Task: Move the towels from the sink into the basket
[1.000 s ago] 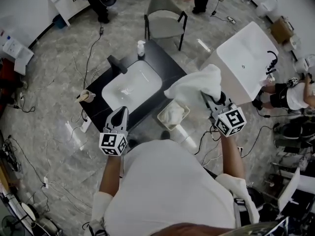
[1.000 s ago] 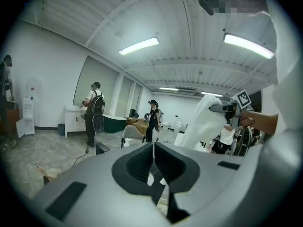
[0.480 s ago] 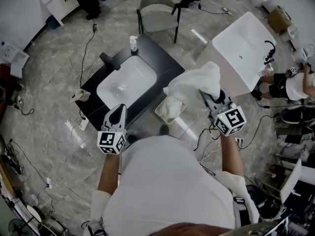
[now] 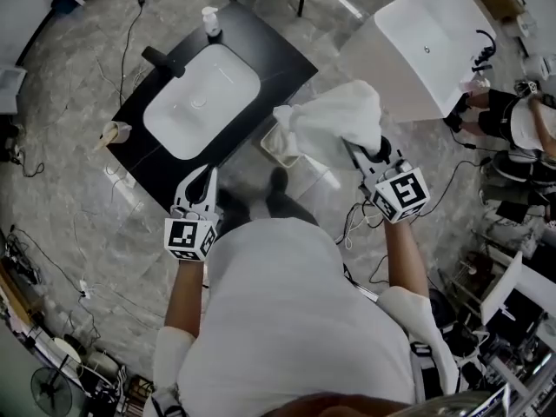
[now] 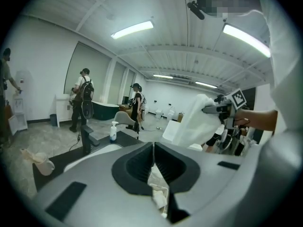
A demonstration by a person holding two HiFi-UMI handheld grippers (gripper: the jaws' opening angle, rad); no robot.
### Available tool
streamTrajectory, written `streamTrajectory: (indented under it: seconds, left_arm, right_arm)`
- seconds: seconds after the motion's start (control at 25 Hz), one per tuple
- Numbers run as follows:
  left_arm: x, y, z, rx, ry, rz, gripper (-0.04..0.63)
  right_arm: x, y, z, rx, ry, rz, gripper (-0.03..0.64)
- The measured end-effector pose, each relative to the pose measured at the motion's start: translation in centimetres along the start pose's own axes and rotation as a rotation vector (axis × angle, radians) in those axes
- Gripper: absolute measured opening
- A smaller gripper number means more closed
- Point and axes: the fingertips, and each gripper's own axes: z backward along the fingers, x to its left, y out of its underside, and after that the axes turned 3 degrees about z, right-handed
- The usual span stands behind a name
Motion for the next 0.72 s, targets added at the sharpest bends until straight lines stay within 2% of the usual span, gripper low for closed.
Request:
streamTrajectory:
  seconds: [0.16, 0.36, 0.52, 0.72]
  left_arm:
    - [-0.8, 4.5, -1.1, 0.058, 0.014, 0.005, 0.012]
    - [-1.4, 8.1, -4.6, 0.122, 0.025, -0.005, 0.012]
    - [-1.5, 12.9, -7.3, 0.223, 0.052, -0.013, 0.012]
    - [-1.6, 19.1, -10.7, 0.308, 0.065, 0.01, 0.012]
  right_arm:
    - [0.9, 7.7, -2.5, 0.077, -0.036, -0.031, 0.112]
    - [0.8, 17.6, -7.2, 0.196, -0.091, -0.05, 0.112]
    - [0.7, 27.6, -11.7, 0.305, -0.112, -0.092, 0.114]
    - [0.4, 40.3, -16.3, 0.424, -0.122, -0.124, 0.114]
